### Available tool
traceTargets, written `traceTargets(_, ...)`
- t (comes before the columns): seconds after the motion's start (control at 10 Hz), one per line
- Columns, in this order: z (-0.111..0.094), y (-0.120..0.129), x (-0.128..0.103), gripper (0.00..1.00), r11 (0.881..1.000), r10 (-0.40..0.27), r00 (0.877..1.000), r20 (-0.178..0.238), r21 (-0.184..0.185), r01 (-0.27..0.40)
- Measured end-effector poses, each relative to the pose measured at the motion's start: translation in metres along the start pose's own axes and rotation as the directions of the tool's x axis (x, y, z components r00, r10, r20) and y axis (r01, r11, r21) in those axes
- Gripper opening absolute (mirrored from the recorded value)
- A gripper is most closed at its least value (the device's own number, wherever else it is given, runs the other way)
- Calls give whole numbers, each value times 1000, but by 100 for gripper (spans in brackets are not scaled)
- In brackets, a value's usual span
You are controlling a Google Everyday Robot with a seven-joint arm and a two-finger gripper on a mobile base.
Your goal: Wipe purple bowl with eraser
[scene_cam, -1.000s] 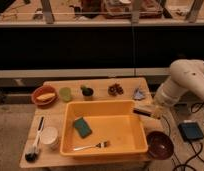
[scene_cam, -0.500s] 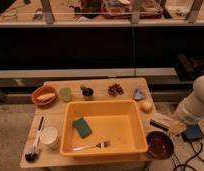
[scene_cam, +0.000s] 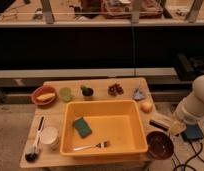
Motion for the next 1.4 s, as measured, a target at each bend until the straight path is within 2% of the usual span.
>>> traceTargets(0.1,-1,2,11,0,1000,23,1000,-2,-1,-23)
traceTargets(0.7,-1,2,10,0,1000,21,1000,-2,-3,-21)
traceTargets(1.0,6,4,31,0,1000,3,1000,17,-20,-3)
traceTargets(1.4,7,4,31,0,1000,2,1000,17,-21,-2)
